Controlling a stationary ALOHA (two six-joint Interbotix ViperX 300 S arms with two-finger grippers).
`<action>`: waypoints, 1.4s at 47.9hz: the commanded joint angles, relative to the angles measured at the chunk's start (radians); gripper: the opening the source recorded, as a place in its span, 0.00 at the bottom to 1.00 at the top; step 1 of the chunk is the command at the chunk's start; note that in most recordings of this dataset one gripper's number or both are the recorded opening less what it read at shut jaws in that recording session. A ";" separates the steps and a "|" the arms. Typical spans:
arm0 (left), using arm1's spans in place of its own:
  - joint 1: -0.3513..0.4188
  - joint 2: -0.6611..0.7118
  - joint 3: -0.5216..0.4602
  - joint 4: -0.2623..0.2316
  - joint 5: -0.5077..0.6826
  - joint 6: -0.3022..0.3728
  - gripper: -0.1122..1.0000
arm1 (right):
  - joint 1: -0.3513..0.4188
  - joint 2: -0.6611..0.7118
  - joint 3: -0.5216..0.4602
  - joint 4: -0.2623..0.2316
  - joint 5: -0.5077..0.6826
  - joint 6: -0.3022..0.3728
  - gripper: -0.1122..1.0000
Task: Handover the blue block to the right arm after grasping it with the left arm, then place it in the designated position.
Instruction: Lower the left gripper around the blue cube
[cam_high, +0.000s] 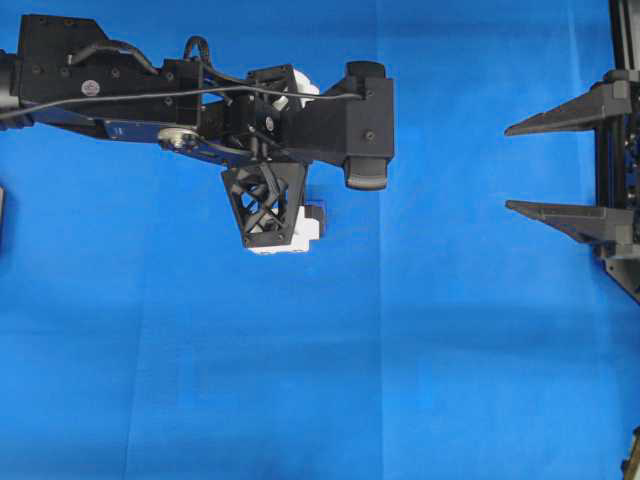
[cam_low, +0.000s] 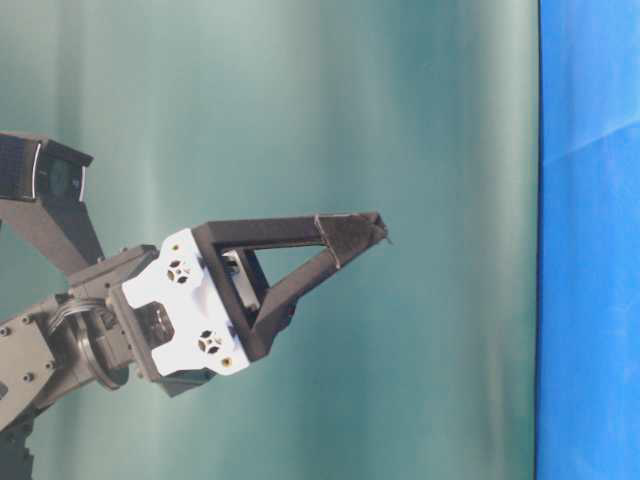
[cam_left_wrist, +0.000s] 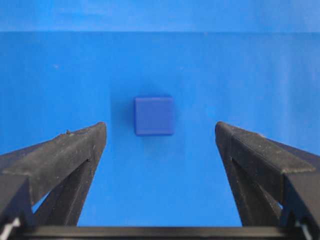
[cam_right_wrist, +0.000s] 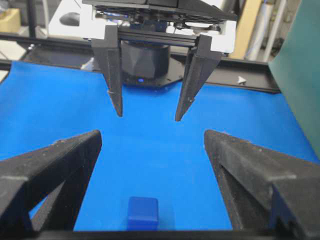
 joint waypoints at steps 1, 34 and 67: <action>0.002 -0.014 -0.017 0.002 -0.006 -0.002 0.94 | -0.002 0.006 -0.028 0.003 -0.003 0.000 0.98; 0.002 -0.012 0.014 0.002 -0.046 -0.002 0.94 | -0.002 0.006 -0.031 0.003 -0.003 0.000 0.97; -0.003 0.075 0.221 0.002 -0.371 -0.002 0.94 | 0.000 0.028 -0.026 0.003 0.003 0.000 0.97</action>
